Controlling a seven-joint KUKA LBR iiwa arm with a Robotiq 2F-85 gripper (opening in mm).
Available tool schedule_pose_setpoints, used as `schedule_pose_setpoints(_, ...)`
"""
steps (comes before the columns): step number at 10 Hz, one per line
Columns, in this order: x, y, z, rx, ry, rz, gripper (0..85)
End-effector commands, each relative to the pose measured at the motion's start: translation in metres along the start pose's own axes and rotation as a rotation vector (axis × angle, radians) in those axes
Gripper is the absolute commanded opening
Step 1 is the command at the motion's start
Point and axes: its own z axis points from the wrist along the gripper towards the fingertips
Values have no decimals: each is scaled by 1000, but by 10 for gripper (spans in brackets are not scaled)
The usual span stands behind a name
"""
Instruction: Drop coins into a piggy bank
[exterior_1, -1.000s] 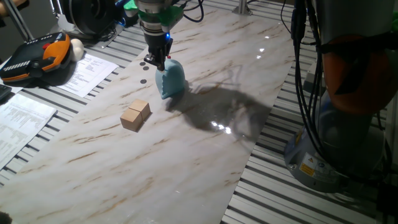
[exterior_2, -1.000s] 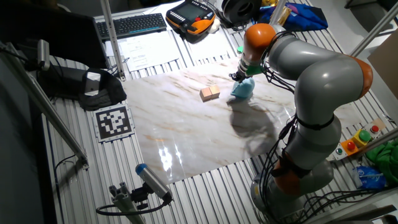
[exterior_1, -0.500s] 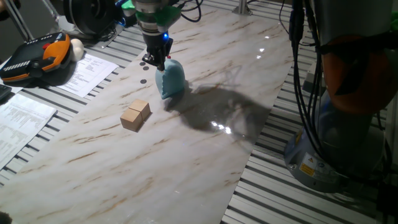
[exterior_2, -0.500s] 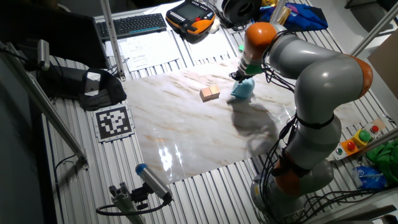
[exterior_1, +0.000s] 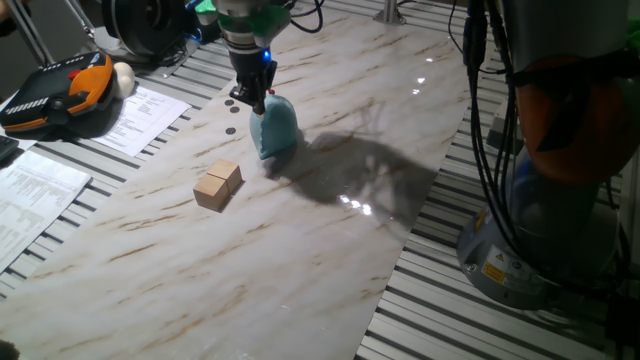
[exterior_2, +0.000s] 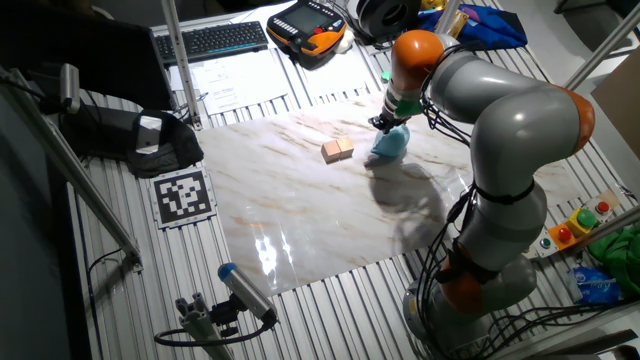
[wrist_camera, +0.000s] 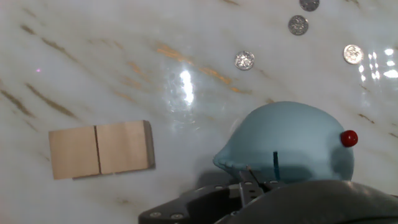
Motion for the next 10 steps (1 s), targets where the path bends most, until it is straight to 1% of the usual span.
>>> schedule_pose_setpoints(1, 0, -1, -1, 4, -1, -7, 0)
schedule_pose_setpoints(2, -1, -5, -2, 30, -7, -32, 0)
schedule_pose_setpoints(4, 0, -11, -5, 57, -12, -48, 0)
schedule_pose_setpoints(7, -3, -11, -3, 63, -26, -49, 0)
schedule_pose_setpoints(9, -5, -13, -2, 69, -27, -56, 0)
schedule_pose_setpoints(10, -5, -15, -1, 77, -27, -64, 0)
